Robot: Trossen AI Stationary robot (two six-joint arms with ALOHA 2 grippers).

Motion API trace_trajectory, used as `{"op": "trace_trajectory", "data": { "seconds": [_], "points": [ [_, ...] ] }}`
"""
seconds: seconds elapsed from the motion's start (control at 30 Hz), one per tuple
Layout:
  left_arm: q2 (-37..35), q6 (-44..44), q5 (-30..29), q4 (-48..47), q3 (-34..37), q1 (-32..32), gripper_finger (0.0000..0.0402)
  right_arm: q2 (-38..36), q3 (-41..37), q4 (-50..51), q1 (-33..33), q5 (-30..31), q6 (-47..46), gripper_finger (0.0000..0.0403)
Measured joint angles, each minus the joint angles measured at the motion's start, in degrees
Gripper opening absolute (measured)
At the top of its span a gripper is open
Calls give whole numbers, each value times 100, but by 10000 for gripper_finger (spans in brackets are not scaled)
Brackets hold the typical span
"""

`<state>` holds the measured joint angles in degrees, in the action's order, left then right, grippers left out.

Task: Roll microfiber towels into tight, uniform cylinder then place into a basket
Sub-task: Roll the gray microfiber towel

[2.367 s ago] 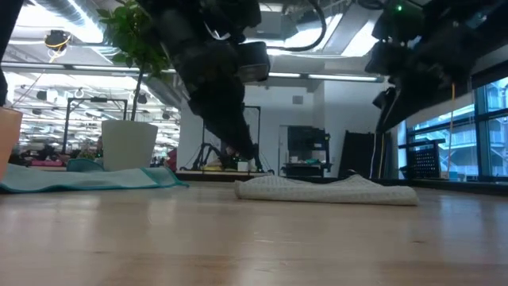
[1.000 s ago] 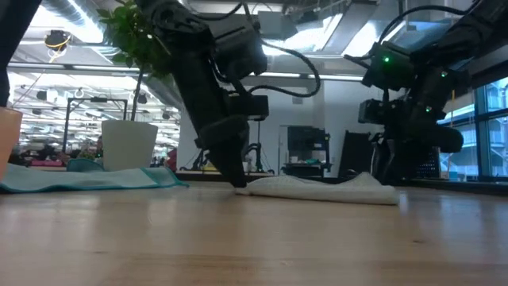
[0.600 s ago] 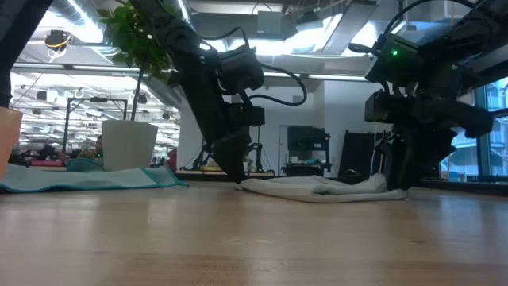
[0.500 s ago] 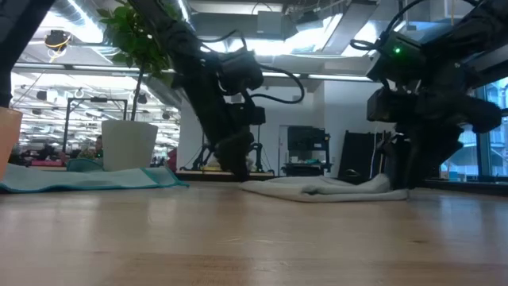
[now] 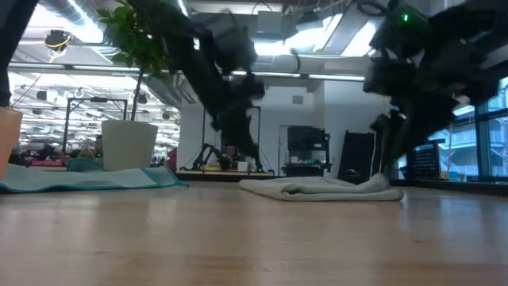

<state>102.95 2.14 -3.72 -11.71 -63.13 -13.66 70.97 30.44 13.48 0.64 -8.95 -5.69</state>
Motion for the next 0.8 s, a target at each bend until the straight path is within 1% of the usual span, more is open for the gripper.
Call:
{"op": "trace_trajectory", "data": {
  "seconds": [0.1,0.17,0.2,0.37,0.57,0.67,0.8],
  "points": [
    [-113,3,336,38,-2,178,74,-150,74,-16,-59,773,22,154],
    [-88,4,394,-3,-2,311,74,-138,70,8,-161,1065,54,154],
    [-28,-2,393,58,-2,381,74,-90,70,10,-220,1090,89,154],
    [323,-128,421,249,-2,676,74,328,63,-250,-434,1106,162,154],
    [654,-272,400,260,-2,775,74,1009,63,-544,-525,1074,310,154],
    [763,-355,393,294,-4,750,74,1269,64,-571,-535,788,321,154],
    [822,-352,304,311,-11,669,74,1395,83,-657,-531,341,341,154]
  ]
}}
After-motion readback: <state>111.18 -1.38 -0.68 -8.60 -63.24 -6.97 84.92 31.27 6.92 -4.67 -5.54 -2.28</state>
